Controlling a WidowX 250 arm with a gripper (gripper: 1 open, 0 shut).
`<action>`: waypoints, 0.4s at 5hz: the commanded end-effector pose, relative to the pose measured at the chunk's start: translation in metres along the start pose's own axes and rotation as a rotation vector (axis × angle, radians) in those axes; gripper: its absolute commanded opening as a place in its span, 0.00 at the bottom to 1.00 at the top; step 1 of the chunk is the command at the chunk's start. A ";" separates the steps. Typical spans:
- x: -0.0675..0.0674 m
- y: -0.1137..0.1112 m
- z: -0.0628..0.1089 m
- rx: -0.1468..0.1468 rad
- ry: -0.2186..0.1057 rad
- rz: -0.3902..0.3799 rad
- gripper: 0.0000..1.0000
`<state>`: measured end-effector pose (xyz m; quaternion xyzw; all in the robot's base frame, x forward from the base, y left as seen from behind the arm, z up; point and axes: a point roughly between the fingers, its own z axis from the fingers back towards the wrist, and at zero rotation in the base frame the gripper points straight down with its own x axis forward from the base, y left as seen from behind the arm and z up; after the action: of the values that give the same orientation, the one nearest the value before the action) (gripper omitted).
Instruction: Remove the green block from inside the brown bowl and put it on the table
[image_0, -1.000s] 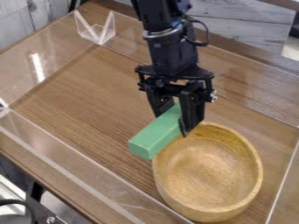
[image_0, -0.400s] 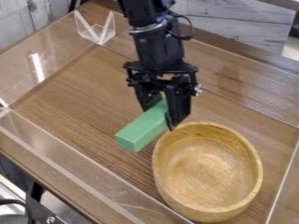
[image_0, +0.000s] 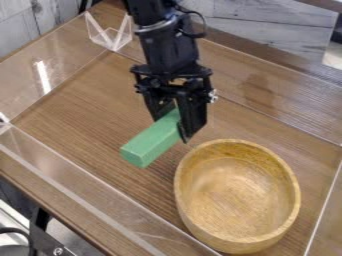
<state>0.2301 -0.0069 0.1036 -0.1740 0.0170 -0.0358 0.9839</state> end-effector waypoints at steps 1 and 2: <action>0.002 0.004 0.012 0.022 -0.049 -0.028 0.00; 0.002 0.009 0.012 0.027 -0.053 -0.034 0.00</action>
<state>0.2298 0.0027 0.1021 -0.1704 0.0095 -0.0424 0.9844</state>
